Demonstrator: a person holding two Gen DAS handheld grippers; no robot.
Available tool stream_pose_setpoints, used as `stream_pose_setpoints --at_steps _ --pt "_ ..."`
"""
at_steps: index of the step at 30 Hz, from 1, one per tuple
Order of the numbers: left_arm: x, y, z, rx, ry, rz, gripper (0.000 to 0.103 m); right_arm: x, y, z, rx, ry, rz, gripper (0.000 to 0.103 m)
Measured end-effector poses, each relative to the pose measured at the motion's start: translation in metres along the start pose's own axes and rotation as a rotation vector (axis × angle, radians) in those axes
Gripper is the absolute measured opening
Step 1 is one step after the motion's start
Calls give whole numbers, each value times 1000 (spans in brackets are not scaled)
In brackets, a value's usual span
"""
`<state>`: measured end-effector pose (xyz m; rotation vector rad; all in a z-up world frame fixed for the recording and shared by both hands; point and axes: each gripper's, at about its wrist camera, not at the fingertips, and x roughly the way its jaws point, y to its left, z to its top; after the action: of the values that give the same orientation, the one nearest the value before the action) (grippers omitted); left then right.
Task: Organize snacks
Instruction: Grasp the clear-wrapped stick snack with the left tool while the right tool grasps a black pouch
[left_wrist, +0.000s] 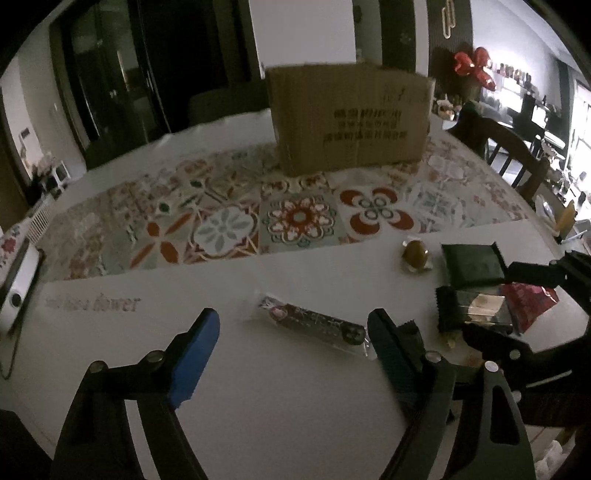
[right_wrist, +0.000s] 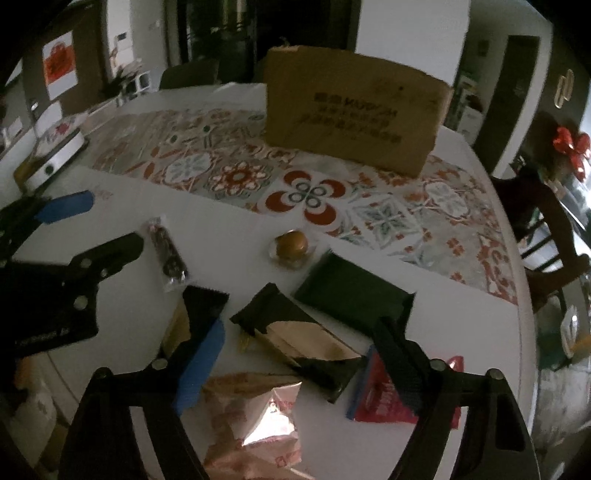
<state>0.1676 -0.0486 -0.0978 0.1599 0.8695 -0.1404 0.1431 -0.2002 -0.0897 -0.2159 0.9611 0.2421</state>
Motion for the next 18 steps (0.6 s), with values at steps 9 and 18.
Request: stream_pose_setpoints --at_steps 9,18 --pt "32 3 2 -48 120 -13 73 22 1 4 -44 41 68 63" --pt "49 -2 13 -75 175 -67 71 30 -4 7 -25 56 118 51"
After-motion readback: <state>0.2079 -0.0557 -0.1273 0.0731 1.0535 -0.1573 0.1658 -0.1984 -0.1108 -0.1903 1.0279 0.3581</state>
